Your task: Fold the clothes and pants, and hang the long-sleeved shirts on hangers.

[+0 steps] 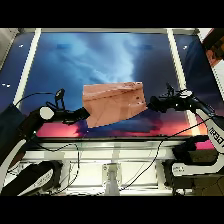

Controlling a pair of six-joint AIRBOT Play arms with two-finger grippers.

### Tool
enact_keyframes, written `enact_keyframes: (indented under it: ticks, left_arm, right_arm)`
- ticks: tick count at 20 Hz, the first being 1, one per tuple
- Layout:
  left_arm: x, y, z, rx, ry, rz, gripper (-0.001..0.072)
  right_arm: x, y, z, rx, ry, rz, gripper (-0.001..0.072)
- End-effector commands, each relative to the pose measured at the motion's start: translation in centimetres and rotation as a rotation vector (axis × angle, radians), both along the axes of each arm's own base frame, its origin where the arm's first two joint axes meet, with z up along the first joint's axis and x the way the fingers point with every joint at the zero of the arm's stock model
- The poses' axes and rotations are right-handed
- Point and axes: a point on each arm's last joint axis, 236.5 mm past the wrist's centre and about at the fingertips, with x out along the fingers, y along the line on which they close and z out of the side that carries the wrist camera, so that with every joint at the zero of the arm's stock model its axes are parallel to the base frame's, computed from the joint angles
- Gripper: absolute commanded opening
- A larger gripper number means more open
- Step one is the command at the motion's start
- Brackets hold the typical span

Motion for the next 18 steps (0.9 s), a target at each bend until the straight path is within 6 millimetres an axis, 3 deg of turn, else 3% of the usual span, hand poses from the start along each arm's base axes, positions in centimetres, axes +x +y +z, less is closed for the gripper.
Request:
enact_keyframes:
  ticks: [1,5,10,15,18]
  left_arm:
    - [-0.8,0.0,0.2,-0.002,-0.011,-0.017,0.071]
    - [-2.7,0.2,-2.7,-0.009,0.01,-0.028,0.0709]
    - [-3.7,-2.7,-2.5,-0.137,-0.084,-0.141,0.0709]
    - [-5.6,-3.5,-3.5,-0.063,-0.19,-0.382,0.0709]
    - [-5.2,-2.9,-4.4,-0.001,-0.222,-0.426,0.0709]
  right_arm:
    - [-0.2,0.2,0.2,0.013,0.008,0.004,0.0017]
    - [-0.3,0.7,0.5,0.038,0.015,0.001,0.0017]
    - [-0.3,0.7,0.5,0.039,0.014,0.0,0.0017]
    - [-0.3,0.7,0.5,0.041,0.016,0.002,0.0017]
    - [-0.3,0.7,0.5,0.041,0.016,0.002,0.0017]
